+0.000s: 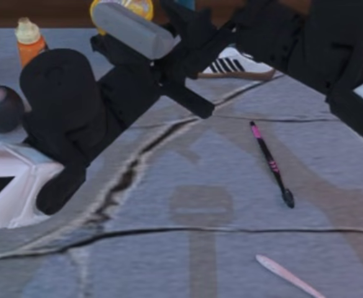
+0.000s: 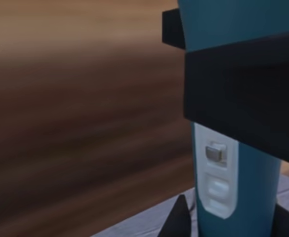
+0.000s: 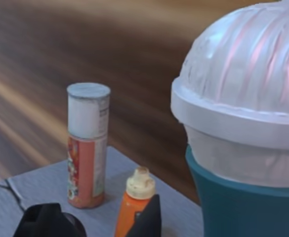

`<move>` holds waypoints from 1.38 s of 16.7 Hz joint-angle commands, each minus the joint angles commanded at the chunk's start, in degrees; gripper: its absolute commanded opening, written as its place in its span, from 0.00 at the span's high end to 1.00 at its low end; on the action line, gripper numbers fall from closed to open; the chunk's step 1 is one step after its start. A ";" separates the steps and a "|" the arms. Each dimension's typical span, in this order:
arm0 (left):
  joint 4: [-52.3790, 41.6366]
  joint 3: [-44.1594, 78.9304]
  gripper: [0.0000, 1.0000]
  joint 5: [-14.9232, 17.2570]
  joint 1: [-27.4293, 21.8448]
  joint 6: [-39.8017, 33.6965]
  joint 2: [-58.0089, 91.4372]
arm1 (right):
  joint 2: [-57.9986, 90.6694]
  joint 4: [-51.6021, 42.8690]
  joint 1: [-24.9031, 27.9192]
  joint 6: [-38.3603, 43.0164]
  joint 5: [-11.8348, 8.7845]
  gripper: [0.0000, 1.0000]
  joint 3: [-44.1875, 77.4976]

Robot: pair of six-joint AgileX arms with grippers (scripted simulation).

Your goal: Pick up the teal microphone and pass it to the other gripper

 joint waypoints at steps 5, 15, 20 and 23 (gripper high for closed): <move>0.00 0.00 1.00 0.00 0.00 0.00 0.00 | 0.00 0.00 0.00 0.00 0.00 0.60 0.00; 0.00 0.00 1.00 0.00 0.00 0.00 0.00 | 0.00 0.00 0.00 0.00 0.00 1.00 0.00; 0.00 0.00 0.92 0.00 0.00 0.00 0.00 | 0.00 0.00 0.00 0.00 0.00 1.00 0.00; 0.00 0.00 0.70 0.00 0.00 0.00 0.00 | 0.00 0.00 0.00 0.00 0.00 1.00 0.00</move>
